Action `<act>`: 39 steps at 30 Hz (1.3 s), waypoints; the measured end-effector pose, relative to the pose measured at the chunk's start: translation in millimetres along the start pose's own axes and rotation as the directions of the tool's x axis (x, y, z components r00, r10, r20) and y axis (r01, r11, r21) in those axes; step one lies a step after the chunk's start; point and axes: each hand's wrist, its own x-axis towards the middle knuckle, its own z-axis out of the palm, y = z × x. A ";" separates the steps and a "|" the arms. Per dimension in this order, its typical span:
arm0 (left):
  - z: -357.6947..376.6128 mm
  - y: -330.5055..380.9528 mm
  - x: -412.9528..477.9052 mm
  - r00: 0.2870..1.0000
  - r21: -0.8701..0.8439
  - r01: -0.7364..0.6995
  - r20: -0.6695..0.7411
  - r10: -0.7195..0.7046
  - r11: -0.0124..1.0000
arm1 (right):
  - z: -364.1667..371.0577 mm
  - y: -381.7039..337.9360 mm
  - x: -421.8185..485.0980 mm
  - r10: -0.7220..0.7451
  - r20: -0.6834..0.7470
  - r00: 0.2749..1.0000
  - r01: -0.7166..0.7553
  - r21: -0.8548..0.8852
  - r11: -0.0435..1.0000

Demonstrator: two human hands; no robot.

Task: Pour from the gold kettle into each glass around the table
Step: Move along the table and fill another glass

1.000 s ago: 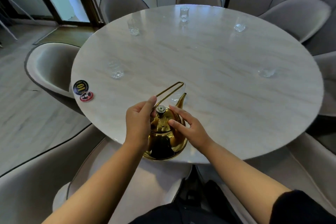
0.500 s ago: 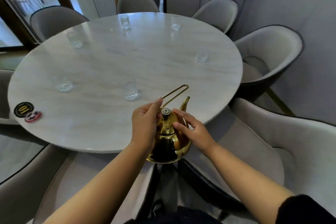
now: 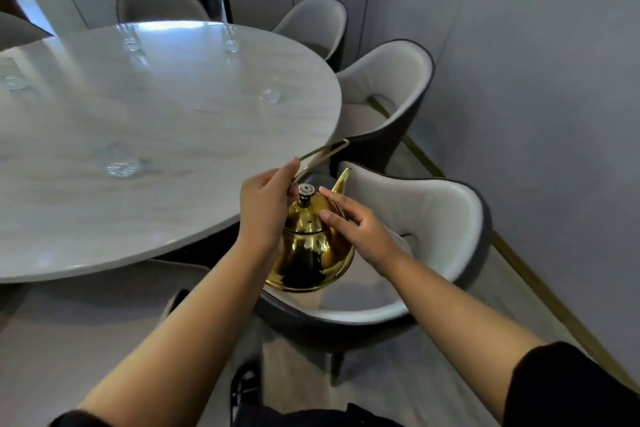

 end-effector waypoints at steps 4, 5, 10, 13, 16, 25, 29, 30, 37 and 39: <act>45.8 -5.5 -16.2 1.000 -0.010 0.006 -0.012 -0.006 1.000 | -43.9 5.0 -19.4 0.005 -0.008 1.000 -0.006 -0.020 1.000; 55.5 -6.4 -18.0 1.000 -0.006 0.008 -0.011 -0.008 1.000 | -53.5 6.0 -21.8 0.008 -0.012 1.000 -0.008 -0.022 1.000; 100.2 -11.6 -11.9 1.000 0.033 0.019 -0.005 -0.019 0.999 | -96.3 12.4 -21.8 0.012 -0.018 1.000 -0.012 0.017 1.000; 126.8 -17.6 1.5 1.000 0.015 0.024 -0.014 -0.024 1.000 | -122.2 19.4 -9.8 -0.003 -0.028 1.000 0.003 0.005 1.000; 152.2 -26.4 18.8 0.999 0.035 0.022 -0.037 -0.021 0.999 | -149.1 28.1 10.0 -0.013 -0.006 1.000 0.013 0.012 1.000; 236.9 -47.1 76.2 0.988 -0.006 0.019 -0.153 -0.020 1.000 | -243.9 45.7 91.8 -0.004 0.141 0.990 0.001 0.020 1.000; 269.2 -50.2 100.0 0.979 0.020 0.013 -0.204 -0.009 1.000 | -279.6 46.0 122.1 -0.011 0.187 0.982 0.007 0.024 1.000; 277.0 -50.9 105.7 0.977 0.032 0.016 -0.212 -0.009 0.999 | -287.3 46.6 128.6 -0.008 0.194 0.981 0.002 0.033 0.999; 330.7 -62.0 144.7 0.951 0.047 0.024 -0.310 -0.008 0.999 | -343.3 55.9 181.8 -0.017 0.322 0.947 -0.005 0.067 0.998; 347.8 -66.6 155.6 0.934 0.056 0.015 -0.358 0.006 0.998 | -359.1 59.9 200.4 -0.027 0.375 0.927 0.008 0.054 0.999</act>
